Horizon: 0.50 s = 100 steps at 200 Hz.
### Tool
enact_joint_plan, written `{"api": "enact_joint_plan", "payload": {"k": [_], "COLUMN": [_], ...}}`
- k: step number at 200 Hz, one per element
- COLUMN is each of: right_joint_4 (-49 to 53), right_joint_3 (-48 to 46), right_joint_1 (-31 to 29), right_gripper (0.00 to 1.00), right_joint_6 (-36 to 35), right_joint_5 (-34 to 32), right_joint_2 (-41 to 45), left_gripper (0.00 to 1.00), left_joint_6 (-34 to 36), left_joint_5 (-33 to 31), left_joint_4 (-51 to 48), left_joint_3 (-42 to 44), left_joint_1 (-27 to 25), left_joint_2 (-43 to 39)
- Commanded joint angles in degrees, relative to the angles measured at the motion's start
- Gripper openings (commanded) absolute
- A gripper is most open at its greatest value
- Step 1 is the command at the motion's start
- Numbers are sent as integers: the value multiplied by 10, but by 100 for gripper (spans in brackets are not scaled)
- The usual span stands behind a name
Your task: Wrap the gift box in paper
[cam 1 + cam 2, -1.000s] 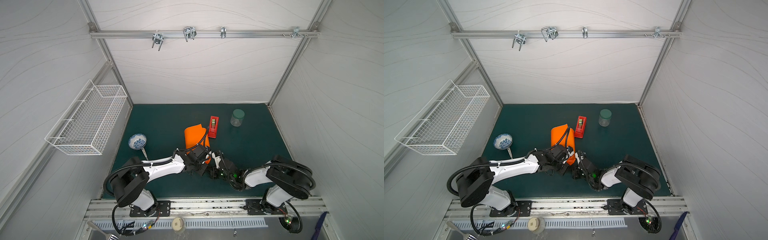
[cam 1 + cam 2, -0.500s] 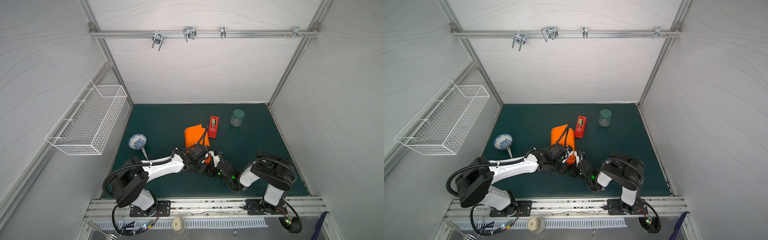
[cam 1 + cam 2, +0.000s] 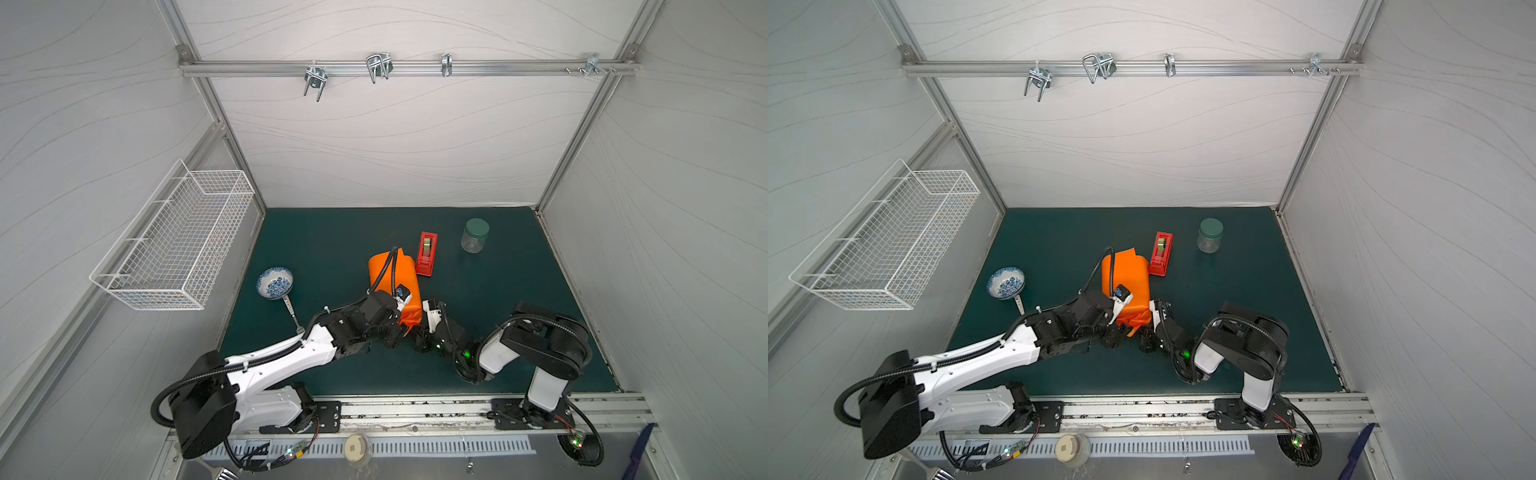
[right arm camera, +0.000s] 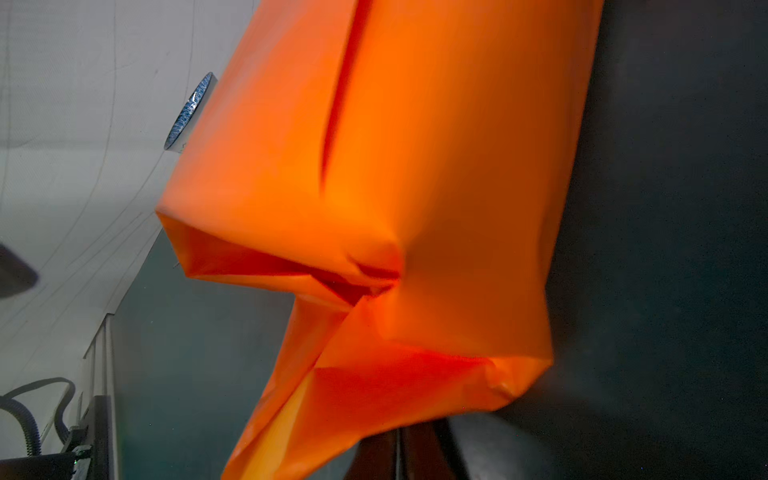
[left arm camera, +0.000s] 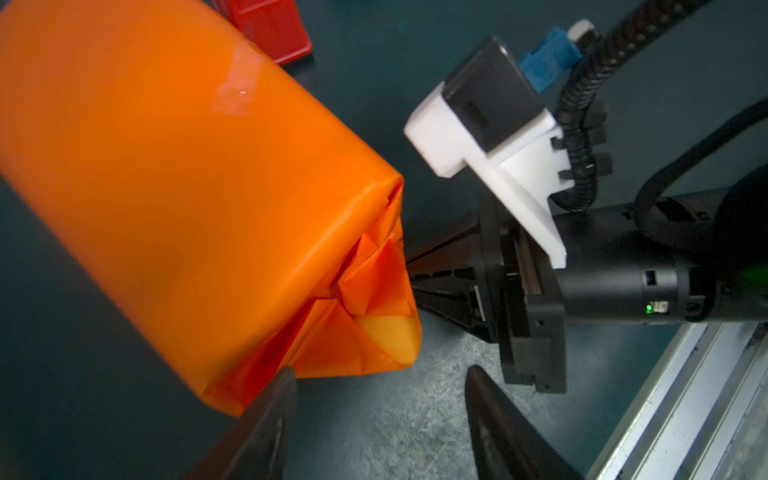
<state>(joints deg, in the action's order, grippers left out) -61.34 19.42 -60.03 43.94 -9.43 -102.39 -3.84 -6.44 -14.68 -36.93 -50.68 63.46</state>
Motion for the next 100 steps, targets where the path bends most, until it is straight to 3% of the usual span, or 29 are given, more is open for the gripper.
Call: {"api": "enact_joint_plan", "payload": {"k": [1, 6, 12, 15, 65, 100], "right_joint_4": [-23, -22, -21, -20, -21, -13], "right_joint_3": [-5, -5, -4, -4, -2, 1], "right_joint_1": [3, 3, 4, 4, 4, 7], "right_gripper": [7, 7, 7, 7, 6, 5], "right_joint_6": [-1, 1, 2, 1, 6, 8], "right_joint_5": [-7, -8, -8, -7, -1, 3], "right_joint_2": [-8, -9, -9, -8, -11, -7], "left_gripper": [75, 77, 96, 98, 99, 99], "left_joint_6": [86, 105, 128, 141, 320, 414], "left_joint_5": [-73, -76, -76, -74, -22, -25], "left_joint_4": [81, 96, 113, 120, 236, 269], "left_joint_3": [36, 48, 59, 63, 167, 183], "left_joint_1": [0, 1, 0, 0, -2, -17], "left_joint_2": [-48, -58, -69, -75, -144, -103]}}
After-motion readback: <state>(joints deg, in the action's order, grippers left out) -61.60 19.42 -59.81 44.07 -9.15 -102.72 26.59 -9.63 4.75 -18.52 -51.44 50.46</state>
